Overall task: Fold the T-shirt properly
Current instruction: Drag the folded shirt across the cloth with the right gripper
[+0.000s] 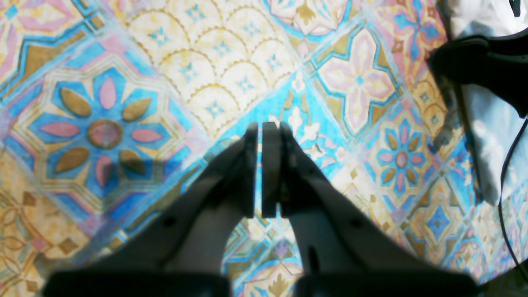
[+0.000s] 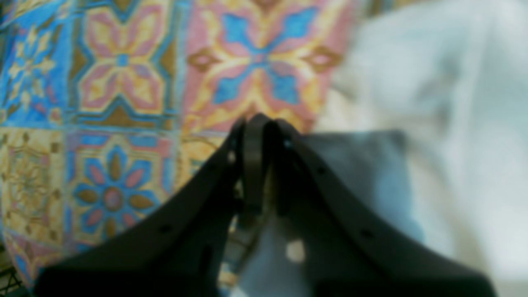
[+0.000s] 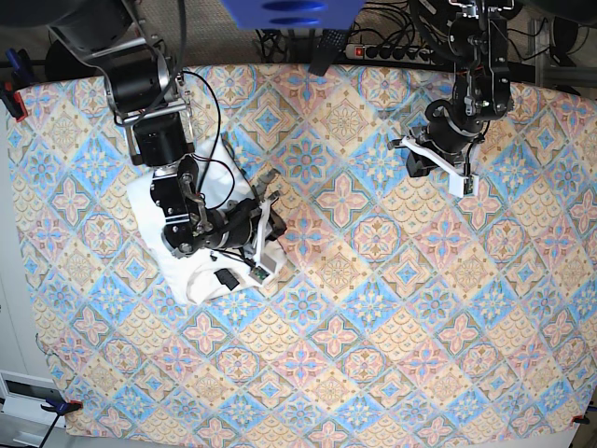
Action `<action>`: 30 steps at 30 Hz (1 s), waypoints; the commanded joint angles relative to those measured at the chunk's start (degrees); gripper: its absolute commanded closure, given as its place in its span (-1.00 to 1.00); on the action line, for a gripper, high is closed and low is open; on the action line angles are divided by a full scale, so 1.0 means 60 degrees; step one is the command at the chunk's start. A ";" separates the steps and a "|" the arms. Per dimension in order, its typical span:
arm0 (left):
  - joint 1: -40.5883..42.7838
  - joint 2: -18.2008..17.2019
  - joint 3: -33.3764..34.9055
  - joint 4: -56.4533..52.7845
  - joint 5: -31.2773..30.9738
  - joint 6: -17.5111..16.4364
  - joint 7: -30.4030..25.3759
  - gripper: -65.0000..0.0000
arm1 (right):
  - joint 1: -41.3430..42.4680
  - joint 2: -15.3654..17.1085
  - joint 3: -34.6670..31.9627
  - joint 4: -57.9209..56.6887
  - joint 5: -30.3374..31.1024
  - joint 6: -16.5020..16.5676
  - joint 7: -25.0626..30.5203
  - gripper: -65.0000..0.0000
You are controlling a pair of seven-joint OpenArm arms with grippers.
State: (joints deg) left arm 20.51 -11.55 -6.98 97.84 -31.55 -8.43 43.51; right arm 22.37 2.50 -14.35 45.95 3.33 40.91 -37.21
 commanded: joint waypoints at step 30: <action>0.0764 -0.0133 -0.1158 0.1195 -0.0800 -0.0054 -0.0123 0.97 | 0.0235 0.1642 0.2868 0.0158 -0.1061 -0.0151 -0.0076 0.85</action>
State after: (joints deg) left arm 24.95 -12.05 -13.56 103.74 -36.01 -8.40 43.68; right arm 22.37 11.73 2.68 46.09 -3.05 40.25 -37.74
